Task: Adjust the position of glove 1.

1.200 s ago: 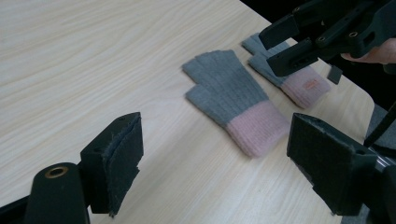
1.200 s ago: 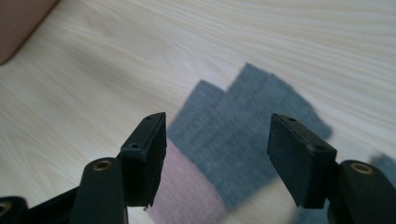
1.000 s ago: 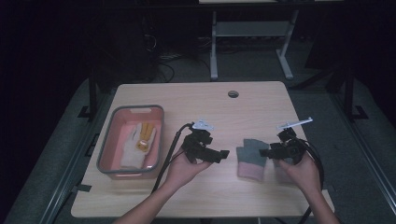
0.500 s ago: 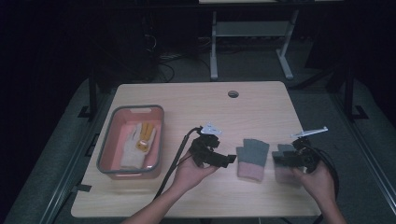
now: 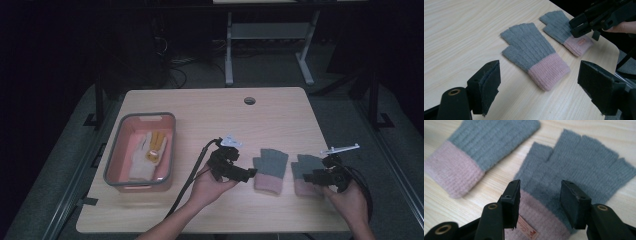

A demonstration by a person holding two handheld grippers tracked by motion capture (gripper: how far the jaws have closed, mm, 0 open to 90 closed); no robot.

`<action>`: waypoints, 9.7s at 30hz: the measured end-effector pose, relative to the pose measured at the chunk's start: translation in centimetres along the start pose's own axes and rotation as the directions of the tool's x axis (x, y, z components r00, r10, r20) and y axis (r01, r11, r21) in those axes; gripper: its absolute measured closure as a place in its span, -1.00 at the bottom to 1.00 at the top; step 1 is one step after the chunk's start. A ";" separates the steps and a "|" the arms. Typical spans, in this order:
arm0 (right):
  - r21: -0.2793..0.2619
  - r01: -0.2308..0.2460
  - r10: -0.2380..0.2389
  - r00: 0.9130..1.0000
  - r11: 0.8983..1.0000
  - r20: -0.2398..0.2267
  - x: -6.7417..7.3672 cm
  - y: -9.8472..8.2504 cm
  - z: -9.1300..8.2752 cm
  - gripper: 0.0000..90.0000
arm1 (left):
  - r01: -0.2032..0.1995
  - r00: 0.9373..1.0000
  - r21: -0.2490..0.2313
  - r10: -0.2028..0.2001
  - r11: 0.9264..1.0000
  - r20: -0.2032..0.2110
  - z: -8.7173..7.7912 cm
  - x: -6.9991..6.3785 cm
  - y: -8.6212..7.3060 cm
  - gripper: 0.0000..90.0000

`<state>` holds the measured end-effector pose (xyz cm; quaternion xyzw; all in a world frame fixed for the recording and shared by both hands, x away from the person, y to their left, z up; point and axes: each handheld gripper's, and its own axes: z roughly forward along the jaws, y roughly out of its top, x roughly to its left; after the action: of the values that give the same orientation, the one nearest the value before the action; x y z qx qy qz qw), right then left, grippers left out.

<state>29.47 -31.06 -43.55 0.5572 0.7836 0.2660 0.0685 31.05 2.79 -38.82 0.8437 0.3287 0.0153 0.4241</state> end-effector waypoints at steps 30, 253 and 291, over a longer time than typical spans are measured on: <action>-0.004 -0.043 0.043 0.999 0.999 0.005 -0.4 -0.9 1.0 0.81 | -0.003 1.000 0.017 0.002 1.000 0.005 0.9 -0.3 -0.4 -0.58; -0.165 -0.042 -0.034 0.901 0.985 -0.432 17.2 14.0 3.7 0.71 | 0.364 0.929 -0.025 -0.361 0.931 0.085 -8.4 10.1 -2.7 0.48; -0.180 0.036 -0.119 0.868 0.983 -0.482 23.4 18.3 5.4 0.71 | 0.376 0.926 -0.077 -0.377 0.923 0.007 -15.2 13.1 -4.0 0.49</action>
<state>38.32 -3.63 -34.66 0.4318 0.7724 0.4596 -0.0763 34.50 22.59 -35.31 0.7479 0.4855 -0.0503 0.4499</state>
